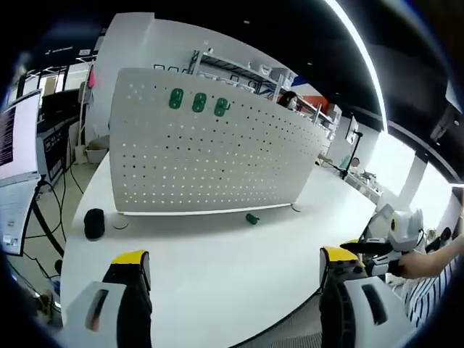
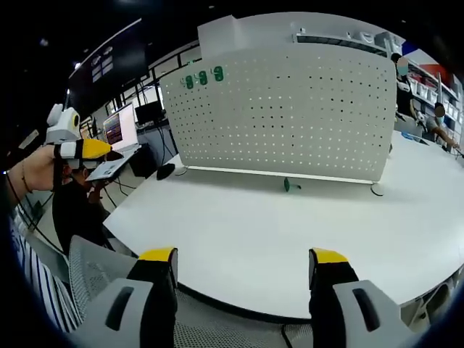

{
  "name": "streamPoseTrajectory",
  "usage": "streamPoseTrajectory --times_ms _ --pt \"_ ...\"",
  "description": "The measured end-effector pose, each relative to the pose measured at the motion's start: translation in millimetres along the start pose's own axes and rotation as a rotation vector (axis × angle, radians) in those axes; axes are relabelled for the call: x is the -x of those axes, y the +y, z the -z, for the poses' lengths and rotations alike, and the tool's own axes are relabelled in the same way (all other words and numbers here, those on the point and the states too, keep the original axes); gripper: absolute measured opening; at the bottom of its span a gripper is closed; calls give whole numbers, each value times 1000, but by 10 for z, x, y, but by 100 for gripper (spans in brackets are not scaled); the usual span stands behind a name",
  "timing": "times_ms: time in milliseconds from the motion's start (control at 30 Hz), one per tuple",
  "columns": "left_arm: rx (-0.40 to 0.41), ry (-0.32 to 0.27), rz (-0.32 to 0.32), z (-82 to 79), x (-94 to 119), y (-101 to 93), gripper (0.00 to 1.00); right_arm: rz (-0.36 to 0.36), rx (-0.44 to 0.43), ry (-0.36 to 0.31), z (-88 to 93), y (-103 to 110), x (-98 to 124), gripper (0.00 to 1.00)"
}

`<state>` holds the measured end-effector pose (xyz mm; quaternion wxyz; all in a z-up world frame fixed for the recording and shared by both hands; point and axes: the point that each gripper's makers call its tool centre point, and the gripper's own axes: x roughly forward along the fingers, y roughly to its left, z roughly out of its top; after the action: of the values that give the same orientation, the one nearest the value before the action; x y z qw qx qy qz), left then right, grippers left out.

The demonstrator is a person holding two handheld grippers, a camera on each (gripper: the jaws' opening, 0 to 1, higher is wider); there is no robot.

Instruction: Insert the hook assembly into the mounting plate slot until the hook locks in place.

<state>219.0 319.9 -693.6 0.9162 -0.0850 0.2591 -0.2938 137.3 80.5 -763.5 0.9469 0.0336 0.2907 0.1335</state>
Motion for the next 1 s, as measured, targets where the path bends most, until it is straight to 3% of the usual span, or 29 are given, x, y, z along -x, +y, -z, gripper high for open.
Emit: streamPoseTrajectory --times_ms 233,533,733,800,1000 --pt "15 8 -10 65 -25 33 100 -10 -28 2 -52 -14 -72 69" --pt "8 2 -75 78 -22 247 96 -38 -81 5 -131 -19 -313 67" --pt "32 -10 -94 62 -60 334 93 -72 -83 11 -242 -32 -667 60" --pt "38 0 -97 40 -111 344 93 -100 -136 4 -324 -7 -802 60" --pt "37 -25 -79 -70 -301 296 91 -131 -89 22 -543 -67 -1250 59"
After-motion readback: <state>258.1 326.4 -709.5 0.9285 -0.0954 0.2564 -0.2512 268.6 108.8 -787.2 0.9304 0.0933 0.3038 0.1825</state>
